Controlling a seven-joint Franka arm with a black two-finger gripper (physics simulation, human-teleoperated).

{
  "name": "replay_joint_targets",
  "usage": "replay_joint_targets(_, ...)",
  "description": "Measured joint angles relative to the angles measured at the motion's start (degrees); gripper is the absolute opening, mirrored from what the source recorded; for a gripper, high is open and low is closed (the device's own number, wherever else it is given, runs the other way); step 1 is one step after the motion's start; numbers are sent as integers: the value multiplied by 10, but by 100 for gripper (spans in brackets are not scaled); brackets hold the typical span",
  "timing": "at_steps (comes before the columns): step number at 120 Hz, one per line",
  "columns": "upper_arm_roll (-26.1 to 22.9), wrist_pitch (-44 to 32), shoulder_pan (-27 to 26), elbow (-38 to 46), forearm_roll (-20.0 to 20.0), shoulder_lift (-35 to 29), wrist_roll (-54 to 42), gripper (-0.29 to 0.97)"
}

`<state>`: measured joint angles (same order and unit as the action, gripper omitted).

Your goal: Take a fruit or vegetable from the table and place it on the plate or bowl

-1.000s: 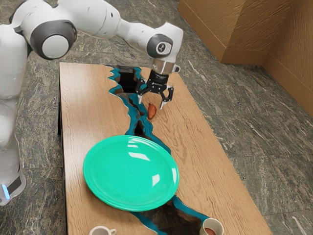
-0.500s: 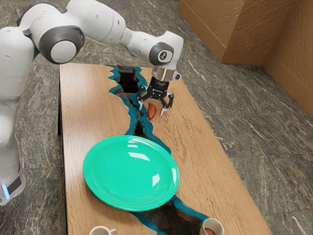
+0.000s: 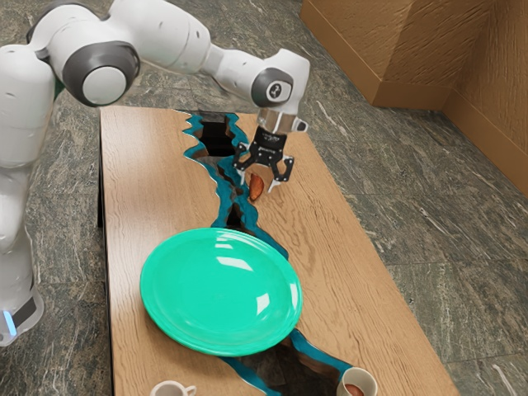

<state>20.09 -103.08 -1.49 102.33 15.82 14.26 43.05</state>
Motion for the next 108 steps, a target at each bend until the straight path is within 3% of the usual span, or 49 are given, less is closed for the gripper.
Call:
replay_joint_targets(11, -3, -6, -2, 1, 1, 2, -2, 45)
replay_joint_targets(30, -3, -13, -3, 1, 2, 1, -6, 20)
replay_joint_targets(50, -3, -16, -6, 1, 0, -18, -8, 15)
replay_joint_targets(61, -1, -17, -34, 7, -4, -76, -4, 15)
replay_joint_targets(78, -2, -15, -144, 91, -13, -221, 24, 16)
replay_joint_targets(91, -8, -10, -166, 156, -15, -308, 49, 16)
replay_joint_targets(108, -61, -2, -217, 172, -16, -322, 85, 15)
